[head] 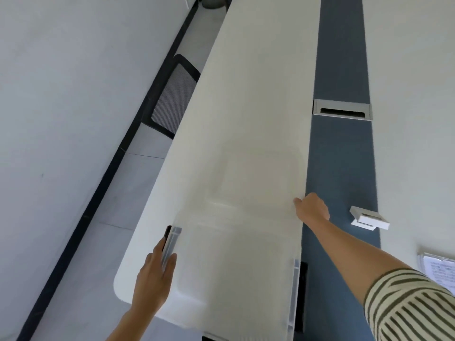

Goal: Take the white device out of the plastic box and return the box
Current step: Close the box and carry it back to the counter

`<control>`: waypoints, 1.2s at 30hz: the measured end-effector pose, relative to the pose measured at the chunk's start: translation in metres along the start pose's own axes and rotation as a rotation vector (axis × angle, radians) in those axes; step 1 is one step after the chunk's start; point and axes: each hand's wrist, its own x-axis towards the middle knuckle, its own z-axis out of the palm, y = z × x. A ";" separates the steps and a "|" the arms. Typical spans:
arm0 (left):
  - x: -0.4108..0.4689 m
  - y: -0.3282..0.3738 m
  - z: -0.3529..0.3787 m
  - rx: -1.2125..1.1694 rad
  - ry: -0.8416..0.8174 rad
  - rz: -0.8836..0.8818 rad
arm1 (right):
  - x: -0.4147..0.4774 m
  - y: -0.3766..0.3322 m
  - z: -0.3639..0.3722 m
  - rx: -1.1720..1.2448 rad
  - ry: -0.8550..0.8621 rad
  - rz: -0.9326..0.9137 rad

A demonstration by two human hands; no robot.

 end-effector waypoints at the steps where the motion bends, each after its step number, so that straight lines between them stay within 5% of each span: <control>1: 0.001 -0.001 0.000 -0.009 0.010 0.000 | 0.002 0.002 0.000 -0.018 0.011 0.005; 9: 0.003 -0.003 -0.001 -0.083 0.022 0.013 | -0.005 0.023 -0.013 -0.010 0.106 0.082; 17: 0.002 -0.007 -0.004 -0.178 -0.006 0.021 | -0.053 -0.028 -0.055 0.793 -0.140 0.240; 22: 0.004 -0.008 -0.015 -0.359 -0.095 0.068 | -0.112 -0.028 -0.071 0.770 -0.135 0.062; 28: 0.020 -0.008 -0.046 -0.787 -0.264 -0.199 | -0.201 0.011 -0.046 0.666 -0.175 -0.013; 36: 0.025 -0.023 -0.049 -0.490 -0.240 0.069 | -0.269 0.055 0.000 0.588 -0.067 0.042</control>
